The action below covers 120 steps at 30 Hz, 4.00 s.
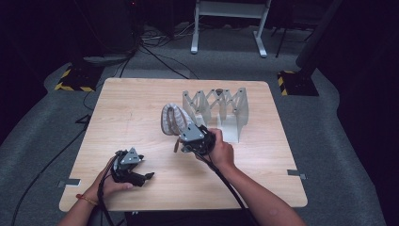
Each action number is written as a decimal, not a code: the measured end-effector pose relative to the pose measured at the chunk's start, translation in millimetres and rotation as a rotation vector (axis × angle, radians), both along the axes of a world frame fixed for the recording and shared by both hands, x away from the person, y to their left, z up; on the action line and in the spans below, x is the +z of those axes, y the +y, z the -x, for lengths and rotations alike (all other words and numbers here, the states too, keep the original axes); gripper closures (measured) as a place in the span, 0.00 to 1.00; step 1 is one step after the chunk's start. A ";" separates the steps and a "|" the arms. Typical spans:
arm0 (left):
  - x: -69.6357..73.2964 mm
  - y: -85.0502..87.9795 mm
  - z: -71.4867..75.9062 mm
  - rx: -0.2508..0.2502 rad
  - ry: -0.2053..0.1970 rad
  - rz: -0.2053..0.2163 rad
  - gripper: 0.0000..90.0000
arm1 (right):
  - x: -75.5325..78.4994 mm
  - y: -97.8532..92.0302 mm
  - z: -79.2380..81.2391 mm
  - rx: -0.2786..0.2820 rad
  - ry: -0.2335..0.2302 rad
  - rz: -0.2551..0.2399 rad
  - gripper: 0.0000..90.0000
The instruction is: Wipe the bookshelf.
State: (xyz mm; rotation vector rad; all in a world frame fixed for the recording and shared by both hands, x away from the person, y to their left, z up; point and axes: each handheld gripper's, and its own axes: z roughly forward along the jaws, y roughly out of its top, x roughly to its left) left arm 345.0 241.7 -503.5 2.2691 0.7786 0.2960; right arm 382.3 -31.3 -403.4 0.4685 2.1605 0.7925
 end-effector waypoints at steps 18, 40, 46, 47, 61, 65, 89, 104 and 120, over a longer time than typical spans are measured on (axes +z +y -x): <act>-0.1 -0.3 -0.1 0.004 -0.002 0.001 0.20 | -35.3 -86.5 30.1 0.052 0.172 -0.054 0.80; 2.5 -2.9 0.3 0.047 0.009 -0.019 0.21 | -54.7 -247.3 13.2 -0.010 0.415 -0.115 0.73; 4.6 -3.0 1.4 0.058 0.005 -0.018 0.22 | -56.6 -244.1 8.6 0.027 0.456 -0.187 0.50; 6.1 -3.2 1.9 0.062 0.001 -0.009 0.23 | -54.6 -243.4 8.9 0.038 0.461 -0.206 0.48; 39.8 -47.7 -7.1 0.025 -0.079 0.057 0.23 | -42.6 -249.4 9.8 0.000 0.399 -0.280 0.42; 55.9 -73.6 -16.1 -0.003 -0.090 0.093 0.24 | -45.2 -253.9 6.7 -0.036 0.391 -0.282 0.45; 79.4 -145.6 -65.6 0.190 -0.195 0.143 0.22 | -21.1 -236.5 -13.6 -0.118 0.291 -0.367 0.56; 70.8 -165.0 -87.5 0.315 -0.255 0.116 0.23 | -4.9 -208.6 -51.3 -0.148 0.225 -0.403 0.51; 72.4 -137.3 -94.0 0.361 -0.283 0.103 0.25 | 0.9 -193.7 -57.5 -0.237 0.176 -0.382 0.54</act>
